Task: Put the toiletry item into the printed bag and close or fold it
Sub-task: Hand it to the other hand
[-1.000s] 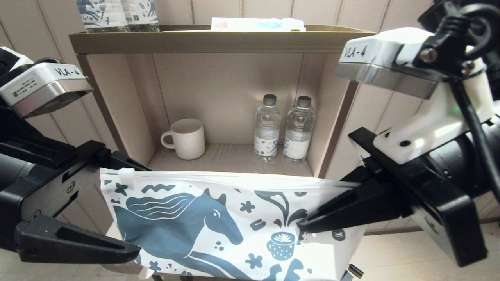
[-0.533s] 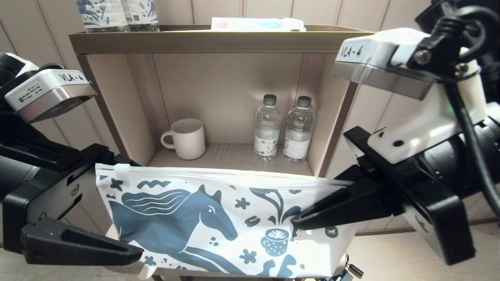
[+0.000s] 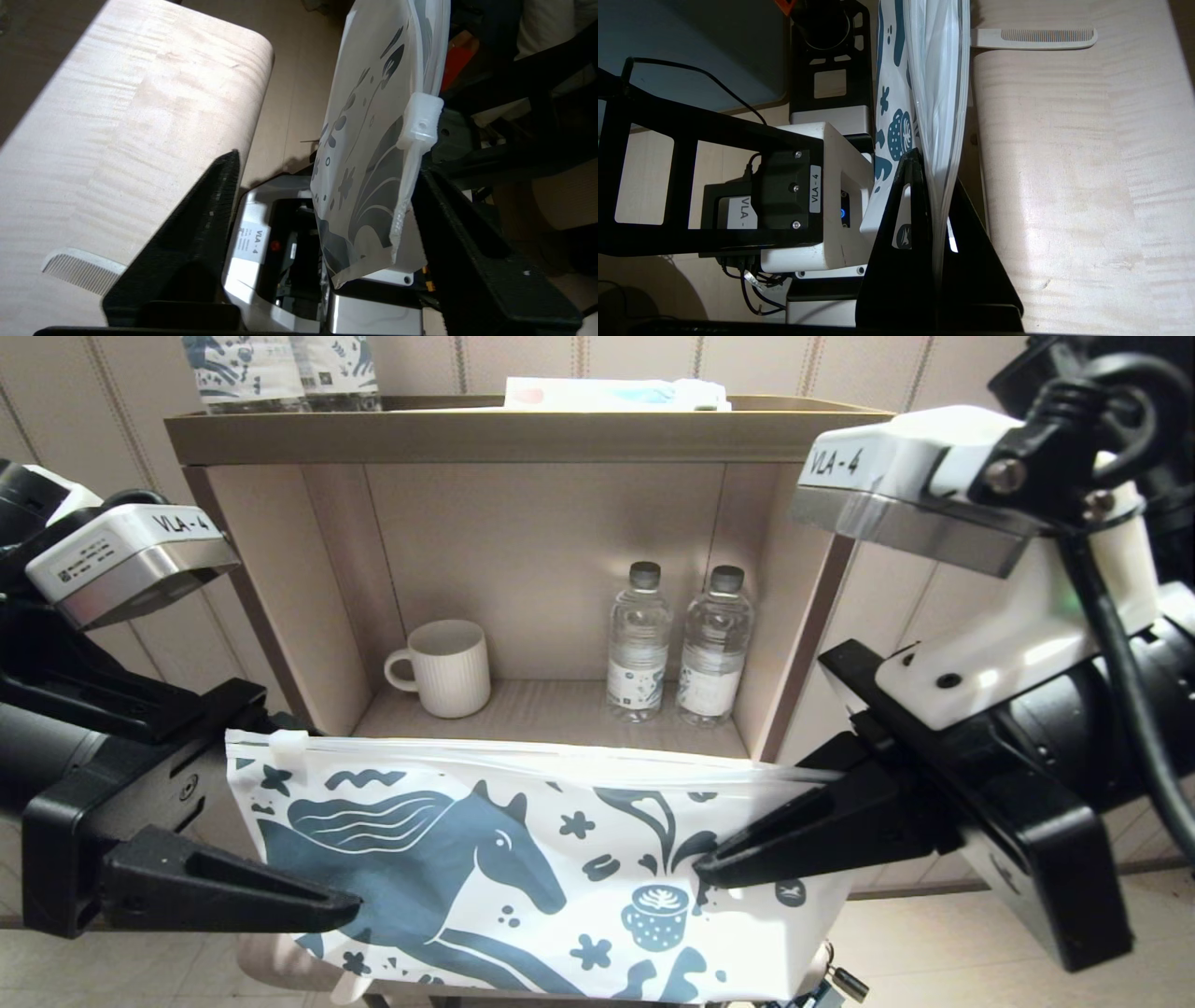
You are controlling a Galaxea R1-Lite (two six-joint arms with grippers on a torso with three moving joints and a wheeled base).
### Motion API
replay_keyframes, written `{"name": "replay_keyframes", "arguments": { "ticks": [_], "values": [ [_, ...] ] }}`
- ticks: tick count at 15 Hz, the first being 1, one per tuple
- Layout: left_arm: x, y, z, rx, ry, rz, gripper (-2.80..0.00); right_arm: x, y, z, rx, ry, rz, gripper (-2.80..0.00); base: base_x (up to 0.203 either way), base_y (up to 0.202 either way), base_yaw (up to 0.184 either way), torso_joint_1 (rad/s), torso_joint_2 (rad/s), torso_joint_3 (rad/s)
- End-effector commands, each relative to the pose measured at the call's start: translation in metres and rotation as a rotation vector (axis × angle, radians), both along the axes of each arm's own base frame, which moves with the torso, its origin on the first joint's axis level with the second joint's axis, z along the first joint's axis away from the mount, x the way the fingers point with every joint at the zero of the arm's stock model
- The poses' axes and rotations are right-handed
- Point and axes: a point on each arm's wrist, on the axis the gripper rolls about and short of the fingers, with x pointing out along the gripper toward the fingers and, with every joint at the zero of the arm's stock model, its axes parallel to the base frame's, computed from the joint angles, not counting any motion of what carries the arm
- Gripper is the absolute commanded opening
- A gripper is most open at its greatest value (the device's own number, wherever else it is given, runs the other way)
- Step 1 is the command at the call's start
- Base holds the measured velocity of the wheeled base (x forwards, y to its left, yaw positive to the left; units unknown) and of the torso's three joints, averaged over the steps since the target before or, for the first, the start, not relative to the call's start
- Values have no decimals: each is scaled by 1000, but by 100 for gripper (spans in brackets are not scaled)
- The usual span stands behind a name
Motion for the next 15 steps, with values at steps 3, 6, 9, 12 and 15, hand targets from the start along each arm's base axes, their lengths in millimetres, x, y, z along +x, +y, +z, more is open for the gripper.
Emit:
{"name": "replay_keyframes", "arguments": {
  "ticks": [3, 6, 9, 12, 15],
  "values": [
    [0, 0, -1, -3, 8, -6, -280, 0, 1, 0, -1, 2, 7, -280, 0, 0, 0, 0, 0, 0],
    [0, 0, 0, -22, 10, -19, -280, 0, 1, 0, 0, 1, 8, -280, 0, 0, 0, 0, 0, 0],
    [1, -1, -2, -20, 16, -21, -280, 0, 1, 0, -1, 5, 5, -280, 0, 0, 0, 0, 0, 0],
    [1, -1, -4, -16, 26, -21, -280, 2, 3, -2, -8, 10, 3, -280, 0, 0, 0, 0, 0, 0],
    [1, -1, -3, -21, 23, -23, -280, 4, 5, -5, -19, 14, -4, -280, 0, 0, 0, 0, 0, 0]
  ]
}}
